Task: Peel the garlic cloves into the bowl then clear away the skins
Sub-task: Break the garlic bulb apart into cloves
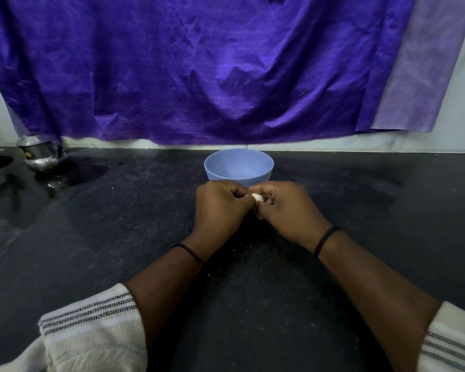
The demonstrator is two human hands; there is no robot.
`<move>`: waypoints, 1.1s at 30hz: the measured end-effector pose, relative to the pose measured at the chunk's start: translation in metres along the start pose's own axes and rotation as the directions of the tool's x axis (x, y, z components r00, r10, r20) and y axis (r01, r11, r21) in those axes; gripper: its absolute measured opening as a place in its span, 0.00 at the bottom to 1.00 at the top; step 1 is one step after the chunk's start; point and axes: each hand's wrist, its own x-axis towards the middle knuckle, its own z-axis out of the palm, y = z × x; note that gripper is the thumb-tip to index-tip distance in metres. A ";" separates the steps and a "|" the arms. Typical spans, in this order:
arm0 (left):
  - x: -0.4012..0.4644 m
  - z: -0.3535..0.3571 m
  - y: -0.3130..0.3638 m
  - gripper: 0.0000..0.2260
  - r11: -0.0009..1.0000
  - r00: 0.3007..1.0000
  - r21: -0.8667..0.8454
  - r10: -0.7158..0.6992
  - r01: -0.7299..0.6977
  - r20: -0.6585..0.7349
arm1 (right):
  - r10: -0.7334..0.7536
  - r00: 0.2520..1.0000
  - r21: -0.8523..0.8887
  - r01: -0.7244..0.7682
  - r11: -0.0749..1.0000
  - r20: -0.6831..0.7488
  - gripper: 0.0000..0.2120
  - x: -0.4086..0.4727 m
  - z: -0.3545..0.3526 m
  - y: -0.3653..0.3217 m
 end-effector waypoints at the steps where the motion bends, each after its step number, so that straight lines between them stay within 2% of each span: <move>1: 0.000 0.001 0.000 0.03 0.999 0.999 -0.015 -0.031 0.030 -0.018 | -0.007 1.000 -0.005 0.007 1.000 -0.013 0.14 0.000 0.001 -0.001; 4: 0.001 0.003 0.000 0.06 0.981 0.985 -0.107 -0.169 0.163 -0.046 | -0.015 0.999 -0.003 0.015 1.000 -0.052 0.13 0.000 0.004 0.000; 7: 0.004 0.005 -0.002 0.06 0.925 0.952 -0.240 -0.305 0.295 -0.009 | 0.005 0.997 0.037 -0.002 0.999 -0.073 0.12 0.001 0.007 0.003; 9: 0.005 0.006 -0.002 0.06 0.892 0.937 -0.303 -0.349 0.337 0.016 | 0.032 0.997 0.079 -0.026 0.996 -0.074 0.11 0.002 0.009 0.006; 12: 0.007 0.004 -0.002 0.06 0.831 0.915 -0.396 -0.397 0.390 0.068 | 0.095 0.995 0.243 -0.084 0.967 -0.036 0.10 0.004 0.008 0.007; 15: 0.011 -0.001 -0.003 0.04 0.753 0.886 -0.472 -0.424 0.460 0.186 | 0.113 0.993 0.438 -0.116 0.891 0.034 0.09 0.004 0.000 0.003; 19: 0.014 -0.003 -0.007 0.03 0.764 0.864 -0.407 -0.409 0.500 0.293 | 0.139 0.976 0.489 -0.206 0.847 0.170 0.11 0.001 -0.017 0.002; 23: 0.015 -0.008 -0.005 0.02 0.824 0.832 -0.262 -0.376 0.502 0.408 | 0.206 0.940 0.511 -0.324 0.797 0.273 0.12 0.002 -0.031 0.007; 33: 0.016 -0.012 -0.002 0.05 0.944 0.852 0.012 -0.303 0.330 0.426 | 0.248 0.945 0.580 -0.326 0.747 0.212 0.17 0.005 -0.027 0.008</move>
